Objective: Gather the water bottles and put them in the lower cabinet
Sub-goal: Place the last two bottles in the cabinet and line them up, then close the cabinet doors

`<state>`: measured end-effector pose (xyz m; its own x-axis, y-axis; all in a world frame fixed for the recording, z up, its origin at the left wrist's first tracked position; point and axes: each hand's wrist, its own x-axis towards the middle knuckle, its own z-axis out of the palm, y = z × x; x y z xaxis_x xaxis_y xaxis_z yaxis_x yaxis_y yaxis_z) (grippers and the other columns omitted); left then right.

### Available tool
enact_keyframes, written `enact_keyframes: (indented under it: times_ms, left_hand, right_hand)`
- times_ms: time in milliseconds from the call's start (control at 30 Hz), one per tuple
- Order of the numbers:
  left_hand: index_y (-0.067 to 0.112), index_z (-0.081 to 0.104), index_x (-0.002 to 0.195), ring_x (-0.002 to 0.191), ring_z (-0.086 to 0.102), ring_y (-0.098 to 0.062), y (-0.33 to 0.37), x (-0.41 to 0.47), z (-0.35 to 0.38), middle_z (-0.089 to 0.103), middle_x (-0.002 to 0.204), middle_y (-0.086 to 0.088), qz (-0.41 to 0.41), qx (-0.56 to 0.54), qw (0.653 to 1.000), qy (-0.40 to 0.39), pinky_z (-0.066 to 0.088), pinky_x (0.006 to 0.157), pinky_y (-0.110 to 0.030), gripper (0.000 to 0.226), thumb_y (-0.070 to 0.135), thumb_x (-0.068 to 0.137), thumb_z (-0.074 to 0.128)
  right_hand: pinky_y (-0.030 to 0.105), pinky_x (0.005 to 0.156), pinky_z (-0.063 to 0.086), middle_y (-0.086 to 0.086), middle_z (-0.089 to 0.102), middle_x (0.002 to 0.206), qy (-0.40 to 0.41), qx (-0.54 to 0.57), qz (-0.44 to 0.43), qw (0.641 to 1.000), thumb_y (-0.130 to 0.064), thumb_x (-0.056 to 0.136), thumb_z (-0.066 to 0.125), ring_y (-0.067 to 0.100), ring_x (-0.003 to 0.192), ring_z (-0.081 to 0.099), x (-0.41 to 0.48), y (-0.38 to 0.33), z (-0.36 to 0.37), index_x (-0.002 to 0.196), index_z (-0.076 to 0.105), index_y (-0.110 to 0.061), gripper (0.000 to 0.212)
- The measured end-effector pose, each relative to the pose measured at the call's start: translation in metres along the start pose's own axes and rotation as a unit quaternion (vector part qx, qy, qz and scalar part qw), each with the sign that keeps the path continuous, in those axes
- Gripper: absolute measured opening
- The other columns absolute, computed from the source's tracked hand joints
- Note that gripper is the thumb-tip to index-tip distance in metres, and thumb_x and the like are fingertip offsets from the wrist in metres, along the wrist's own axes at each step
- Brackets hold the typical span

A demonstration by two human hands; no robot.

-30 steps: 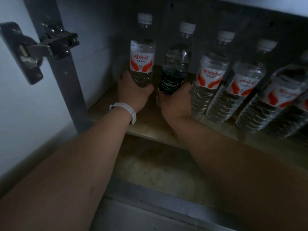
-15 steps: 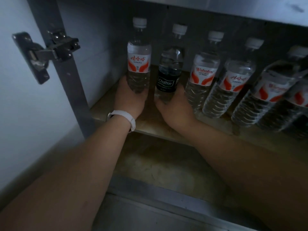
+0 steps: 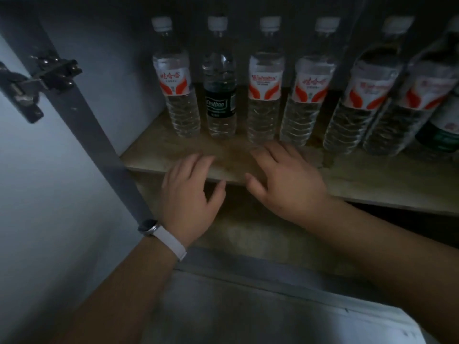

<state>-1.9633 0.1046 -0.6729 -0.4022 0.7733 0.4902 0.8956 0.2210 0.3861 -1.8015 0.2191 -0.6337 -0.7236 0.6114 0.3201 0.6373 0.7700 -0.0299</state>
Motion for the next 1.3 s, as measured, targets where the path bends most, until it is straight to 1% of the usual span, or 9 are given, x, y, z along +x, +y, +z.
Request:
enact_keyframes:
  times_ms: [100,233,367,600,833,933,1000,1133,1300]
  left_hand:
    - [0.014,0.061,0.132,0.121,0.055,-0.032,0.015,-0.009,0.0,0.06,0.134,-0.011,0.045,0.056,0.997,-0.034,0.043,0.099,-0.047,0.051,0.043,0.091,0.056]
    - [0.012,0.061,0.134,0.128,0.053,-0.037,0.04,-0.03,-0.017,0.058,0.138,-0.016,0.079,0.104,0.985,-0.109,0.045,0.103,-0.058,0.053,0.043,0.091,0.056]
    - [0.013,0.059,0.138,0.13,0.053,-0.04,0.074,-0.05,-0.055,0.057,0.142,-0.019,0.074,0.135,0.964,-0.219,0.045,0.103,-0.06,0.057,0.045,0.091,0.052]
    - [0.013,0.064,0.134,0.122,0.058,-0.041,0.138,-0.061,-0.158,0.06,0.137,-0.019,0.027,0.133,0.932,-0.337,0.041,0.105,-0.053,0.059,0.045,0.087,0.048]
    - [0.013,0.067,0.131,0.123,0.061,-0.041,0.187,-0.03,-0.254,0.062,0.136,-0.019,0.017,0.146,0.913,-0.38,0.047,0.101,-0.058,0.061,0.044,0.084,0.043]
    - [0.017,0.057,0.142,0.137,0.049,-0.037,0.193,-0.007,-0.282,0.053,0.148,-0.015,-0.012,0.165,0.906,-0.389,0.038,0.111,-0.057,0.055,0.041,0.092,0.053]
    - [0.019,0.049,0.148,0.143,0.04,-0.036,0.188,0.008,-0.297,0.047,0.153,-0.013,-0.03,0.19,0.896,-0.4,0.032,0.115,-0.055,0.058,0.041,0.094,0.056]
    - [0.013,0.054,0.142,0.138,0.041,-0.04,0.17,0.033,-0.332,0.049,0.148,-0.019,-0.067,0.227,0.899,-0.369,0.037,0.109,-0.057,0.056,0.038,0.092,0.062]
    - [0.019,0.039,0.153,0.149,0.023,-0.04,0.133,0.039,-0.369,0.028,0.162,-0.015,-0.128,0.3,0.864,-0.383,0.032,0.113,-0.054,0.065,0.046,0.096,0.053]
  right_hand:
    - [0.046,0.099,0.041,0.009,0.059,0.129,-0.007,-0.012,-0.006,1.0,-0.056,0.089,0.04,0.031,0.121,0.051,-0.016,0.019,-0.004,0.128,0.06,-0.018,0.059]
    - [0.049,0.099,0.039,0.013,0.06,0.128,-0.073,0.009,-0.002,0.997,-0.053,0.087,0.041,0.036,0.119,0.052,-0.039,0.035,-0.018,0.121,0.063,-0.014,0.057]
    - [0.048,0.095,0.042,0.015,0.061,0.123,-0.172,0.041,0.014,0.984,-0.051,0.085,0.039,0.039,0.112,0.055,-0.081,0.039,-0.053,0.12,0.063,-0.01,0.059]
    - [0.046,0.09,0.046,0.017,0.063,0.118,-0.242,0.053,0.062,0.967,-0.048,0.086,0.043,0.039,0.105,0.058,-0.142,0.037,-0.166,0.118,0.066,-0.009,0.056]
    - [0.044,0.09,0.047,0.012,0.063,0.114,-0.279,0.008,0.148,0.949,-0.051,0.087,0.04,0.035,0.103,0.058,-0.16,0.052,-0.288,0.117,0.065,-0.012,0.055]
    - [0.043,0.094,0.044,0.008,0.057,0.119,-0.294,-0.011,0.195,0.936,-0.053,0.09,0.041,0.031,0.11,0.052,-0.156,0.073,-0.328,0.117,0.06,-0.017,0.049]
    - [0.043,0.098,0.041,0.007,0.054,0.123,-0.282,-0.026,0.223,0.933,-0.053,0.091,0.041,0.03,0.116,0.049,-0.156,0.087,-0.35,0.119,0.057,-0.018,0.047]
    - [0.047,0.106,0.036,0.011,0.049,0.133,-0.26,-0.054,0.275,0.924,-0.05,0.093,0.043,0.033,0.126,0.044,-0.158,0.11,-0.38,0.126,0.052,-0.016,0.048]
    - [0.051,0.11,0.034,0.016,0.041,0.146,-0.292,-0.091,0.348,0.886,-0.053,0.092,0.043,0.036,0.134,0.037,-0.177,0.133,-0.396,0.138,0.043,-0.012,0.062]
